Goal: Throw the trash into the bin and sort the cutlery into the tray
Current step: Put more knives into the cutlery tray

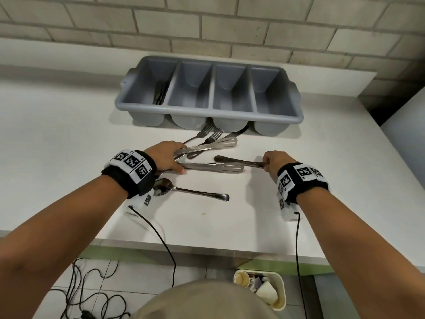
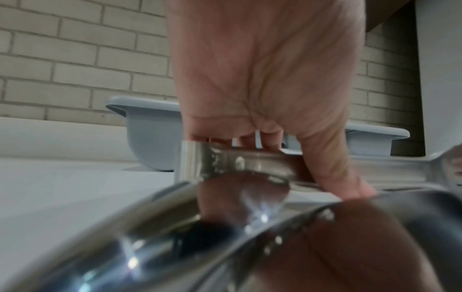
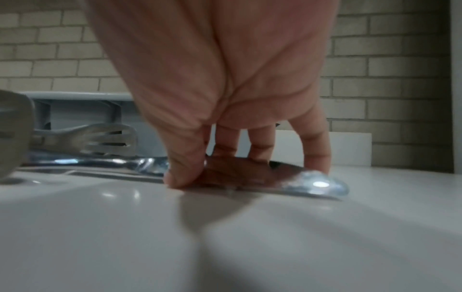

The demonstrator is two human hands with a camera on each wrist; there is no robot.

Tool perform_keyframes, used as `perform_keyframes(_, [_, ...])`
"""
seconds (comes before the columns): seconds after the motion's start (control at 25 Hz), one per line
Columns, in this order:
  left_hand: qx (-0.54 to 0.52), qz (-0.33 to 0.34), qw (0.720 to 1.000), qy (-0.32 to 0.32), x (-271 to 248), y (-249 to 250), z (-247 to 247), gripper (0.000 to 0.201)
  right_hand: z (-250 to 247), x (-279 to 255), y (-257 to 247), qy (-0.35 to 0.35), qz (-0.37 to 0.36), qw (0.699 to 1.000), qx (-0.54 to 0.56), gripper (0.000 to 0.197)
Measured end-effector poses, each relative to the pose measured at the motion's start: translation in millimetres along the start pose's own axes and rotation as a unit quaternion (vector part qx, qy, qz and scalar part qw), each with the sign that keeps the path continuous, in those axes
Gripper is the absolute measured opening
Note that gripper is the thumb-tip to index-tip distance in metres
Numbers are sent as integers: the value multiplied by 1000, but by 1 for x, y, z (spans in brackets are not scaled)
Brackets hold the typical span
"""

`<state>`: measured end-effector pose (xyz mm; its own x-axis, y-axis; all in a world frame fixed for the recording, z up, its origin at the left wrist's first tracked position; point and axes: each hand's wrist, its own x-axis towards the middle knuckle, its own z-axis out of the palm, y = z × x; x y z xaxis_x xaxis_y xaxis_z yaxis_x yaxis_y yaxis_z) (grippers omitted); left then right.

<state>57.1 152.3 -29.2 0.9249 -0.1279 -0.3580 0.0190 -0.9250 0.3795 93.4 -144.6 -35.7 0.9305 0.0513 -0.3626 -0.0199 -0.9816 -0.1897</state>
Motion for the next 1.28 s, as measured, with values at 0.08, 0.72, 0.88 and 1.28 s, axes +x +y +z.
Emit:
perform_keyframes(0.08, [3, 8, 1000, 19, -2, -1, 1, 70, -3, -5, 8, 19, -18, 998, 49, 20])
perform_keyframes(0.72, [-381, -16, 888, 259, -30, 3, -73, 34, -47, -18, -90, 138, -178, 888, 402, 27])
perform_keyframes(0.88, [-387, -52, 878, 276, -29, -15, -118, 39, -59, 10, -199, 35, -162, 851, 498, 32])
perform_keyframes(1.28, [-363, -84, 900, 225, -21, -74, -163, 47, -59, 81, -319, 15, -81, 900, 427, 40])
